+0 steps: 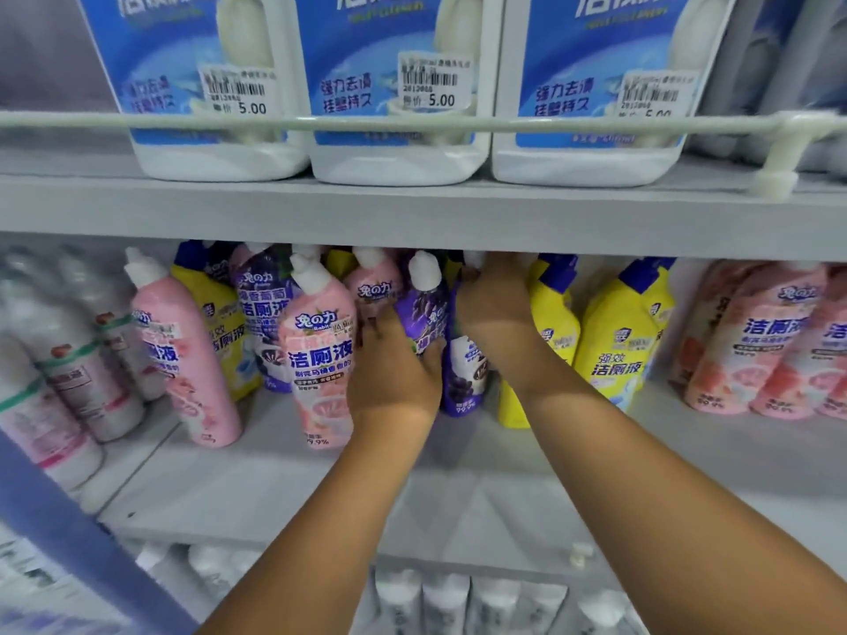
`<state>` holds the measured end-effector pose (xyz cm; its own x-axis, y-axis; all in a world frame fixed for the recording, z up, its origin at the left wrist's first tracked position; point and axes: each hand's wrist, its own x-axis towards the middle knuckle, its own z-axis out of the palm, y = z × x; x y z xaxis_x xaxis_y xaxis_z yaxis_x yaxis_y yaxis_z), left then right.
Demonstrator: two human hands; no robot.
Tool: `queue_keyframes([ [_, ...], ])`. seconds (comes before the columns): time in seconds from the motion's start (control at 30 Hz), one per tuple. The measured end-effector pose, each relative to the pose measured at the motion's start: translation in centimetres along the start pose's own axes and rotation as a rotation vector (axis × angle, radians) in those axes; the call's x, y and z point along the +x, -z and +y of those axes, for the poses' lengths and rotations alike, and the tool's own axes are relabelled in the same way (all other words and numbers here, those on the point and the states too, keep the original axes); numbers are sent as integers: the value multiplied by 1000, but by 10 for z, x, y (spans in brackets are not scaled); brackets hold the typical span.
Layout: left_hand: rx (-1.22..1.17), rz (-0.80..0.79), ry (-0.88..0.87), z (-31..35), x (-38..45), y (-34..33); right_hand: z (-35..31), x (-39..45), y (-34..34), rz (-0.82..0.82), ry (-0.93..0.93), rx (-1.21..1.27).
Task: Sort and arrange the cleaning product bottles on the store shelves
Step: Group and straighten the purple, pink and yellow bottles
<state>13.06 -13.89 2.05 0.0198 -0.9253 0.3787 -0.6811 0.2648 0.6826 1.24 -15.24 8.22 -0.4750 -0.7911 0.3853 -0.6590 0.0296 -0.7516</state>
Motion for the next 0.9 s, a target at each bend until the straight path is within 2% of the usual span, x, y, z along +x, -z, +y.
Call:
queue_keyframes([
  [0.07, -182, 14, 22, -13, -9, 6, 1, -10, 4, 50, 154, -44],
  [0.17, -284, 62, 11, -26, -26, 28, 10, -29, 10, 190, 457, -19],
  [0.3, -373, -72, -16, -24, -47, 46, 26, -49, 46, 295, 372, 141],
  [0.4, -455, -211, -39, -15, -51, 36, 49, -58, 90, 362, 367, 60],
  [0.5, -477, -281, -67, 7, -56, 7, 81, -54, 123, 323, 308, -96],
  [0.6, -526, -355, -98, 31, -55, -26, 109, -42, 139, 311, 263, -138],
  [0.7, -502, -367, -112, 48, -40, -44, 124, -27, 143, 387, 293, -119],
  [0.9, -365, -279, -142, 39, -7, -51, 124, -7, 132, 391, 396, -152],
])
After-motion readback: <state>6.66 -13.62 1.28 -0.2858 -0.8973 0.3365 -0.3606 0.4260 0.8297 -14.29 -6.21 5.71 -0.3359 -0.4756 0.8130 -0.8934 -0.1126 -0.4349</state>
